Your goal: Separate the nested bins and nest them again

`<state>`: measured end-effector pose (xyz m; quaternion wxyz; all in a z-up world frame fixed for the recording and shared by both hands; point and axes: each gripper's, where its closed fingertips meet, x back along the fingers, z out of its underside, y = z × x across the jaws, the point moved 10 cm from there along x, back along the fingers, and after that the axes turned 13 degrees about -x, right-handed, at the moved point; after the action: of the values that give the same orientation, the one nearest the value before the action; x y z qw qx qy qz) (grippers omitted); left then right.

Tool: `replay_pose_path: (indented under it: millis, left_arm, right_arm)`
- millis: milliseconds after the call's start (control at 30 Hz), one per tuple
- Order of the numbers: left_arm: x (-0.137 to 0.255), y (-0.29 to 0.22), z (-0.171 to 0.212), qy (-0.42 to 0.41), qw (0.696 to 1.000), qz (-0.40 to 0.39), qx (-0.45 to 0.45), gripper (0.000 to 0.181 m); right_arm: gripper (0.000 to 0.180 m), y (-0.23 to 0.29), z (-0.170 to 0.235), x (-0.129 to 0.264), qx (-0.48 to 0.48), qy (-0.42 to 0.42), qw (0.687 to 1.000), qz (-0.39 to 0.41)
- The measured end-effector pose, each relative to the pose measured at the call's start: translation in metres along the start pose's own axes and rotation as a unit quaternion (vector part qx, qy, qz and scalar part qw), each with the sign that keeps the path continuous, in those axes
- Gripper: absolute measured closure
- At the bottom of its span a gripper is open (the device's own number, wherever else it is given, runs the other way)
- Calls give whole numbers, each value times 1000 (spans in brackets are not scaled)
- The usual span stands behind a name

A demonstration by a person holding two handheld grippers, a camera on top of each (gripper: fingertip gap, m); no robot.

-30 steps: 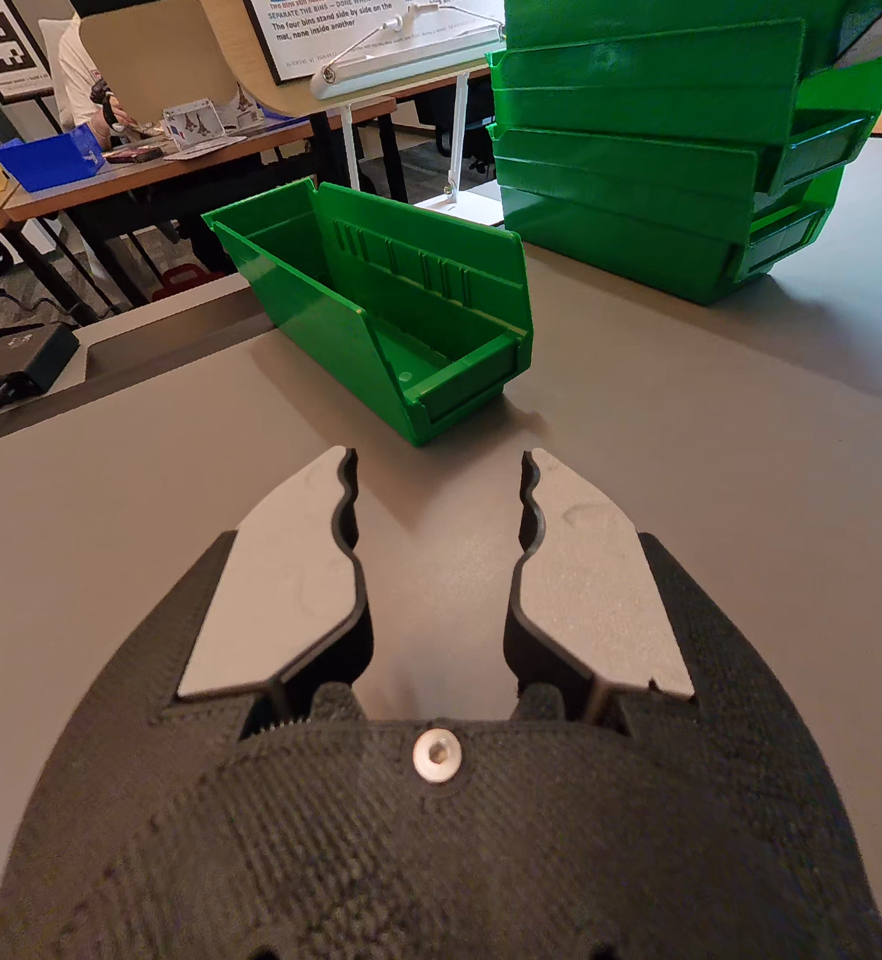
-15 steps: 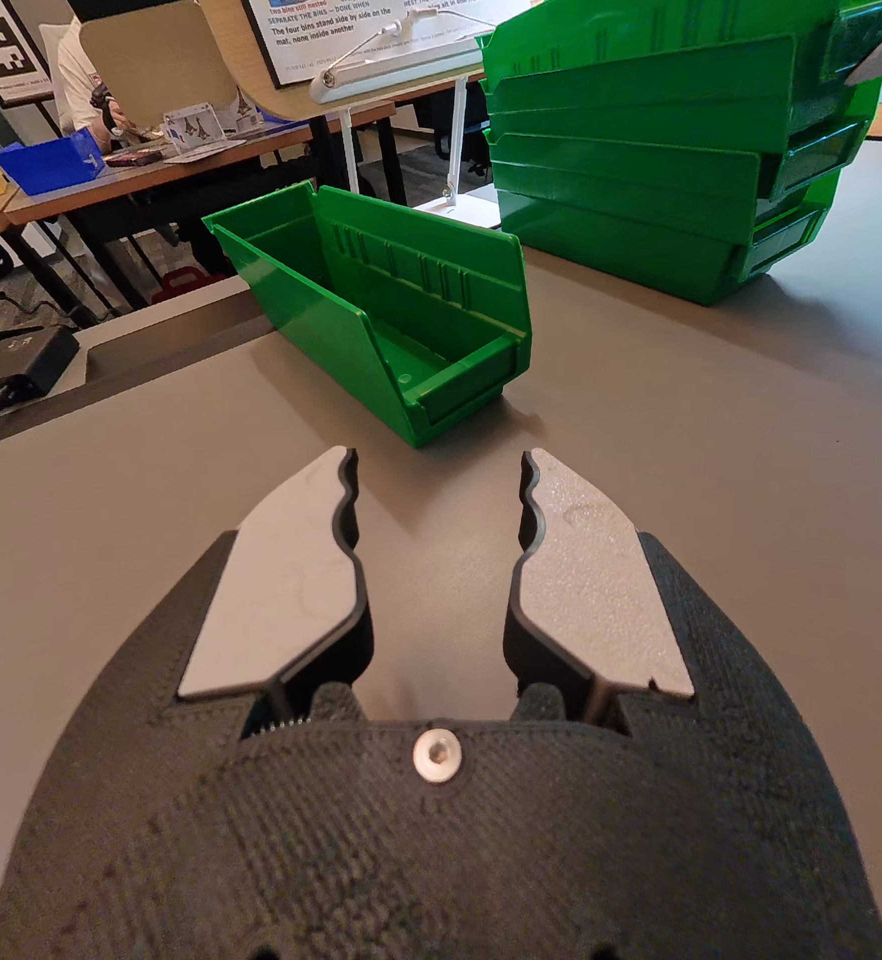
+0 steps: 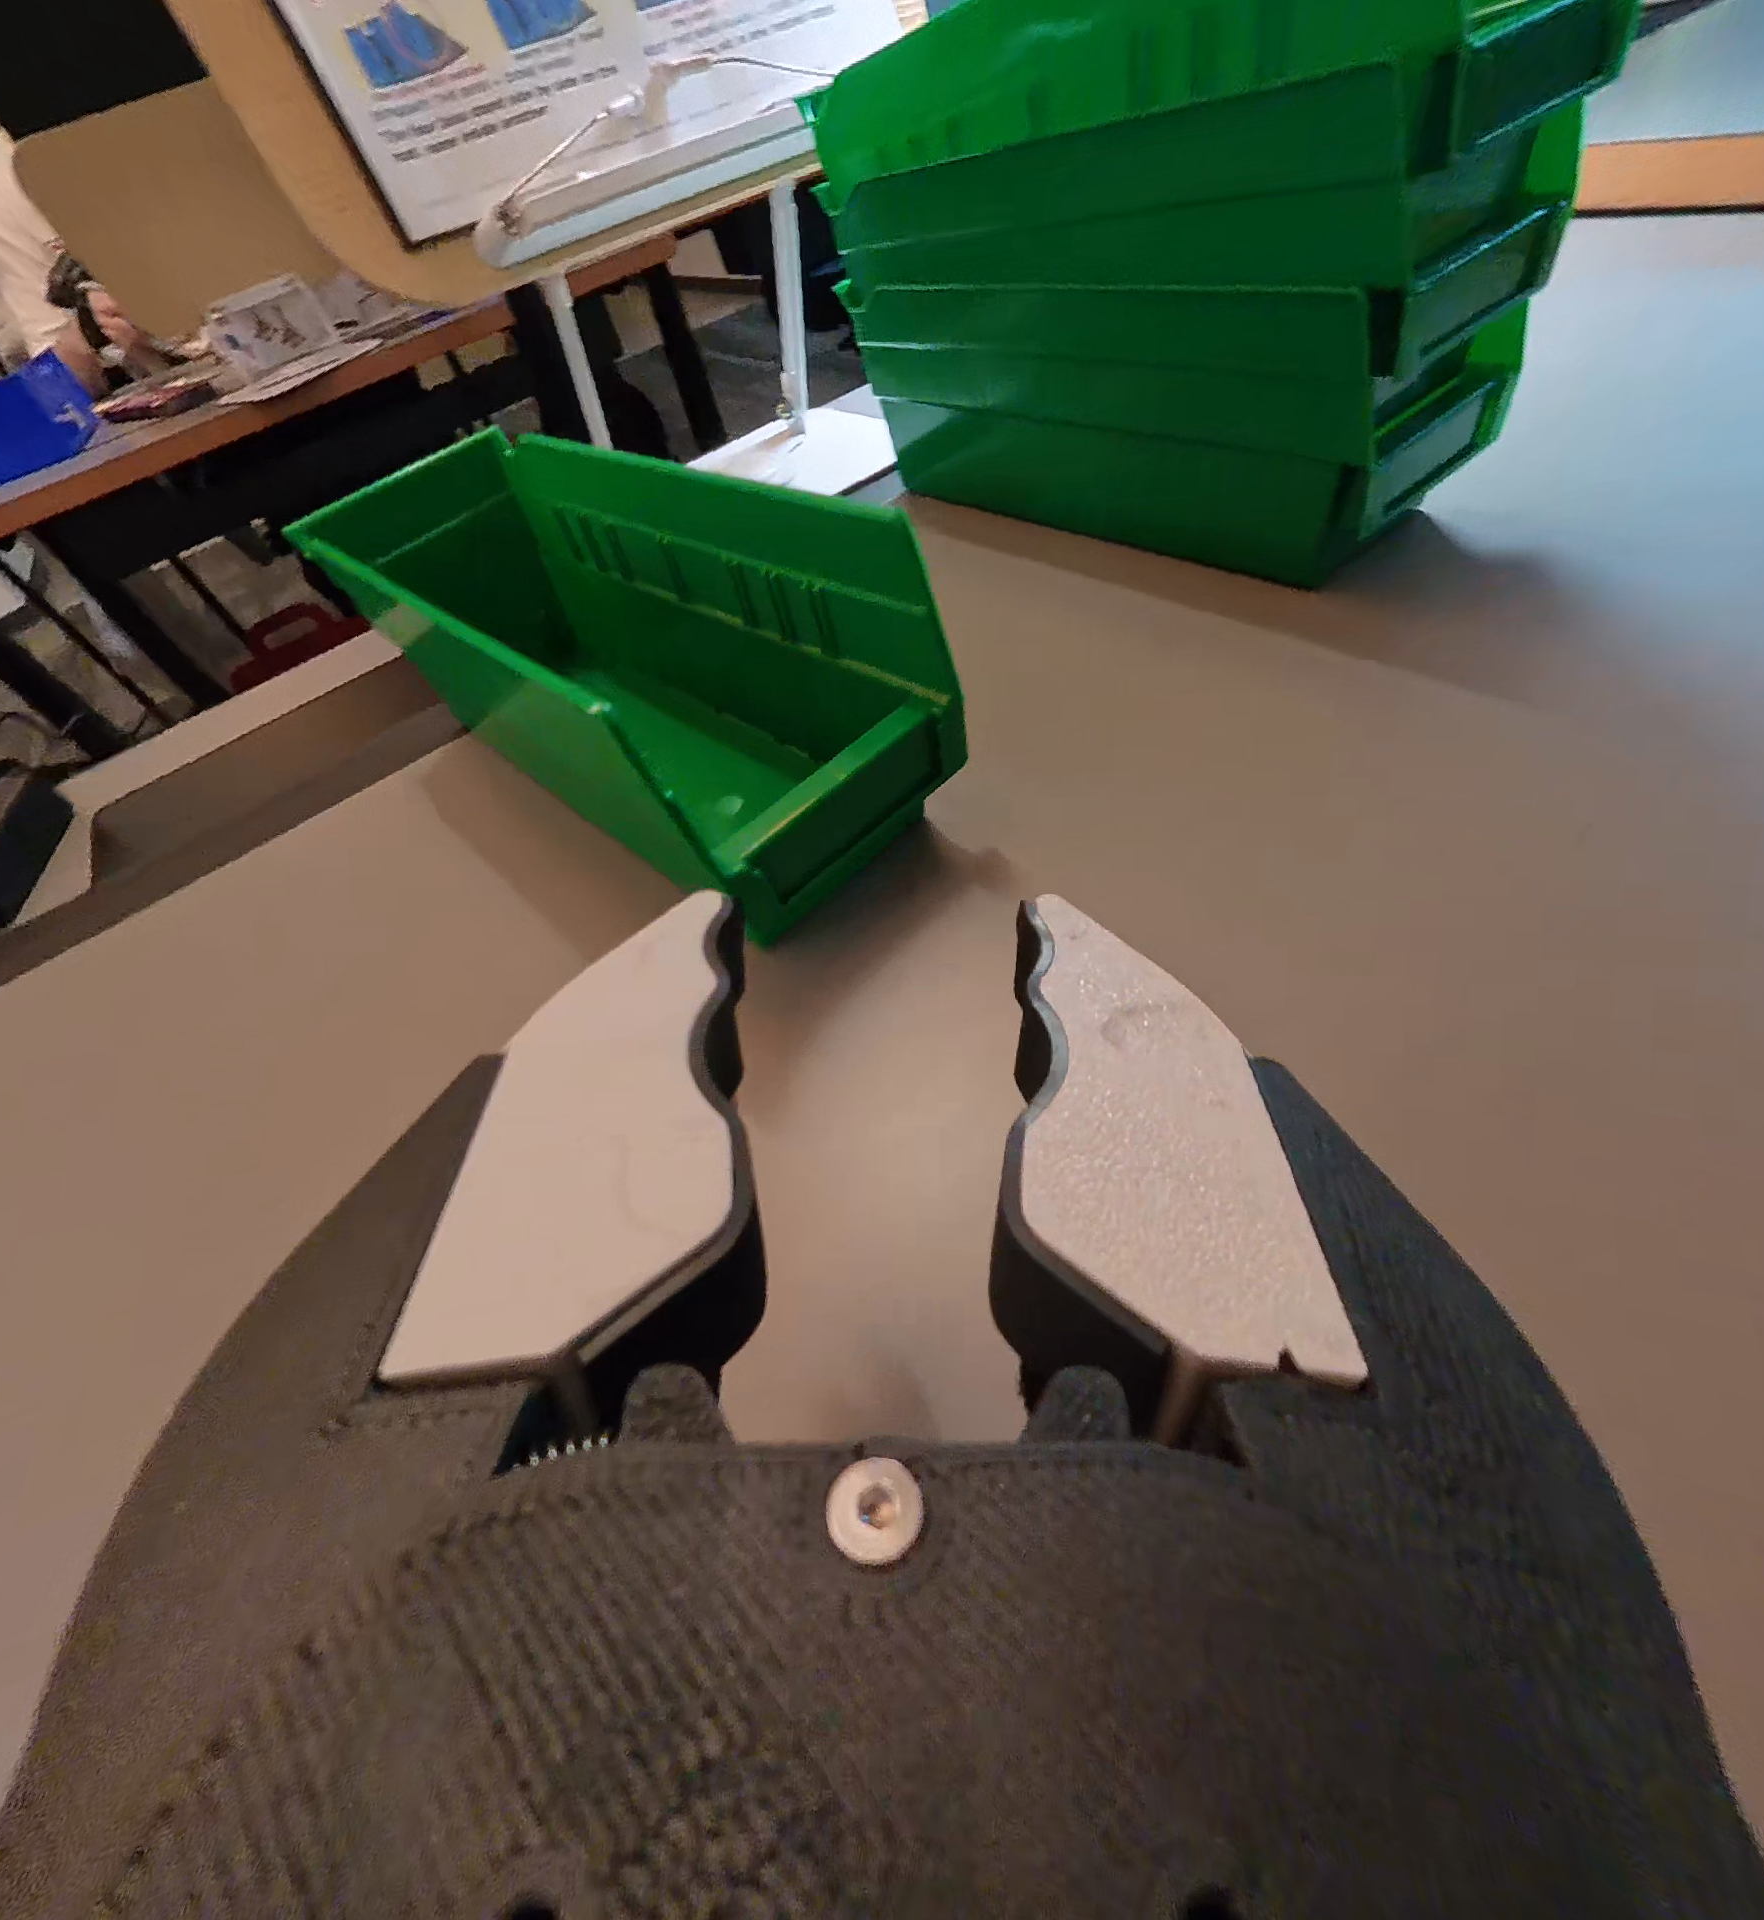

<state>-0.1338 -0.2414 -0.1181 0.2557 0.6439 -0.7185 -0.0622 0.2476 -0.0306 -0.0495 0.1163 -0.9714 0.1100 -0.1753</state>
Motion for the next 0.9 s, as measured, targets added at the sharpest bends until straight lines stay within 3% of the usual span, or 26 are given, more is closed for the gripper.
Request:
replay_pose_path:
  millis: [133,267,467,667,733,900]
  left_arm:
    - [-15,0,-20,15,998,25,-55,132]
    - [-49,0,-35,93,980,47,-168,130]
    - [-112,-4,-44,228,922,77,-302,124]
    - [-151,0,-19,362,851,115,-363,131]
    - [-156,3,-13,364,845,110,-376,150]
    - [-145,3,-19,344,855,122,-369,151]
  right_arm:
    - [117,3,35,24,-114,-27,991,68]
    - [110,4,57,44,-203,-45,969,132]
    - [108,4,68,61,-234,-64,954,174]
    - [110,2,72,61,-239,-88,954,159]
    - [111,2,73,62,-236,-93,954,158]
    - [112,4,77,63,-234,-94,955,156]
